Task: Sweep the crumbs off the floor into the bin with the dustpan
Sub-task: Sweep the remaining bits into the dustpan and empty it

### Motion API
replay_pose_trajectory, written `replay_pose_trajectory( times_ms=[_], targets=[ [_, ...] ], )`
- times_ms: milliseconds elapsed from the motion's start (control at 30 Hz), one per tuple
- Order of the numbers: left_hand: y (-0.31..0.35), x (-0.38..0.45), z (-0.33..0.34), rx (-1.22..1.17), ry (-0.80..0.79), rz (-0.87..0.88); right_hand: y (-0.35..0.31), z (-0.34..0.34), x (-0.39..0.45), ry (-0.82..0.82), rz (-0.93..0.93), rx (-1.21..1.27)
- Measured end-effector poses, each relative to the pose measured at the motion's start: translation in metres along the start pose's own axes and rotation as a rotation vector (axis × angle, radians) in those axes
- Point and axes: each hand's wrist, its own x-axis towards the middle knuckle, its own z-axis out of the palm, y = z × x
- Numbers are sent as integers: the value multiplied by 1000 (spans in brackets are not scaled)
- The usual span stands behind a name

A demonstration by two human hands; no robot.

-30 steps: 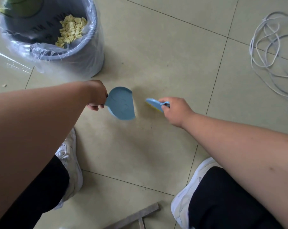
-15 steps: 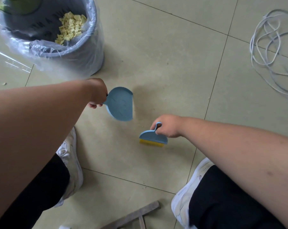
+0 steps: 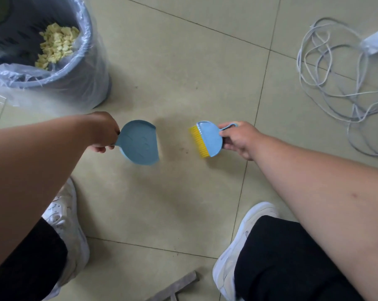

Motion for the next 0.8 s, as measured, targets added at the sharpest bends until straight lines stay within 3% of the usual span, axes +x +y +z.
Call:
replay_pose_trajectory(
  times_ms=[167, 233, 300, 567, 800],
  targets=[
    [24, -1, 2, -16, -1, 24, 6, -88, 9, 491, 4, 300],
    [33, -2, 4, -13, -11, 20, 15, -112, 11, 730, 35, 211],
    [37, 0, 7, -36, -13, 14, 26, -125, 9, 860, 48, 18],
    [37, 5, 14, -57, -9, 15, 37, -88, 8, 679, -32, -405],
    [35, -3, 11, 14, -11, 28, 33, -44, 2, 531, -126, -432]
  ],
)
